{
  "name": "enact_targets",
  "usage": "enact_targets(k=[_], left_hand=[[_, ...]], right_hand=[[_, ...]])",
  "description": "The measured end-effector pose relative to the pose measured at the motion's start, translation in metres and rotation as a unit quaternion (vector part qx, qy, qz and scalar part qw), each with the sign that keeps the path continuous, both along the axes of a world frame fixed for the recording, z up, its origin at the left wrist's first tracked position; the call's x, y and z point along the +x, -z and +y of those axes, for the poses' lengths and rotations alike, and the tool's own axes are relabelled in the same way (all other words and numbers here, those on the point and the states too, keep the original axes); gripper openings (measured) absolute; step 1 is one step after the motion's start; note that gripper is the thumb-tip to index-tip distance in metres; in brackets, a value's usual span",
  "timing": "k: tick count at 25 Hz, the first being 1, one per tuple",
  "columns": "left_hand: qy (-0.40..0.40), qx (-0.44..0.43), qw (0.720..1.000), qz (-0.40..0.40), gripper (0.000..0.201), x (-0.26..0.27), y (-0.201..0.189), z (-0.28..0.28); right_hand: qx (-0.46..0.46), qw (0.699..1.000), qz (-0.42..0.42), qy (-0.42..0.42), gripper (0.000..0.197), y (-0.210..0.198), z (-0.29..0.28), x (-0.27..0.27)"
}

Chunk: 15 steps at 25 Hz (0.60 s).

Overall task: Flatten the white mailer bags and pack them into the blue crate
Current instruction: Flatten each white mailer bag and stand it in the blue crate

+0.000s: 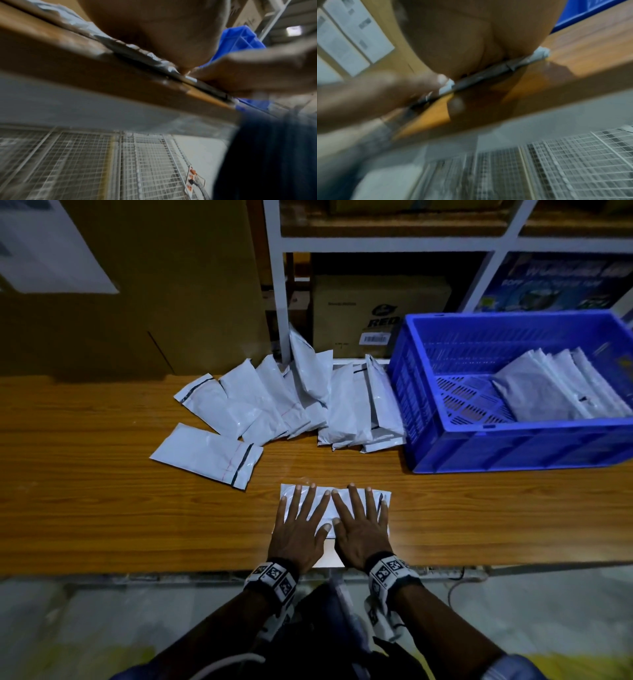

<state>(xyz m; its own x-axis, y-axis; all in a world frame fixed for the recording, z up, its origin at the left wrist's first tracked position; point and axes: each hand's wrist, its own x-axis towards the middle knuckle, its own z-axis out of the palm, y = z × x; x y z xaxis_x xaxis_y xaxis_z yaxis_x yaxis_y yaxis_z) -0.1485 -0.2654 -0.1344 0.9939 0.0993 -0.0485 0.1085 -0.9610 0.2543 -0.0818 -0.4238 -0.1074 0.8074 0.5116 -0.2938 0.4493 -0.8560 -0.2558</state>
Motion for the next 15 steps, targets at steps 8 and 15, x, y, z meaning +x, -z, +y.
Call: enact_targets(k=[8,15], left_hand=[[-0.018,-0.019,0.999,0.032,0.064,-0.002,0.001,-0.005],[-0.057,-0.113,0.991,0.038,0.085,0.008,-0.024,0.0]], right_hand=[[-0.053,0.993,0.098,-0.034,0.092,-0.035,0.0,0.04],[-0.13,0.99,0.01,-0.058,0.067,-0.074,0.014,0.058]])
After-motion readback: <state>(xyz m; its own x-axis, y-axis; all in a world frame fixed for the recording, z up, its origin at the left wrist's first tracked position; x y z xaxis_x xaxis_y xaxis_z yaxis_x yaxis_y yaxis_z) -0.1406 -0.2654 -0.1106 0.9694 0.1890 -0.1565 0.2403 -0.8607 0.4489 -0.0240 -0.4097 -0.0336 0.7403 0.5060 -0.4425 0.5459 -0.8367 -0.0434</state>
